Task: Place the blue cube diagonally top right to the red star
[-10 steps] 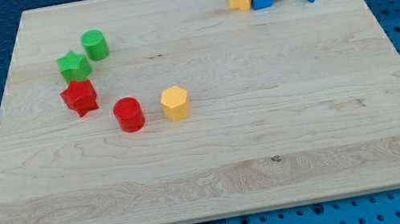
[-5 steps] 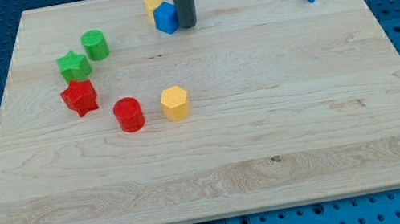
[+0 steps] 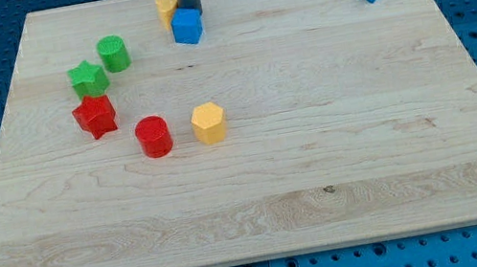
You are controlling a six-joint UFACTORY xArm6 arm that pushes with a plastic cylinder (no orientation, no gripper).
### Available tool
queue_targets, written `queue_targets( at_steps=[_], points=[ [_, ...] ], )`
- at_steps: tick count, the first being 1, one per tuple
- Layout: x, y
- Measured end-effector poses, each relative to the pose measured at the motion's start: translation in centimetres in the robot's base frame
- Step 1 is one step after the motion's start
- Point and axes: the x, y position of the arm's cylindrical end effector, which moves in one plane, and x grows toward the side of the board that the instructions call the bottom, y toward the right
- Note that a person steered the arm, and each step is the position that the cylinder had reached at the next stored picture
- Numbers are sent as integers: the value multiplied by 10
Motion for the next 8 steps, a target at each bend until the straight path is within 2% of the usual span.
queue_targets(
  at_steps=[6,8],
  points=[
    [61,31],
    [74,10]
  ],
)
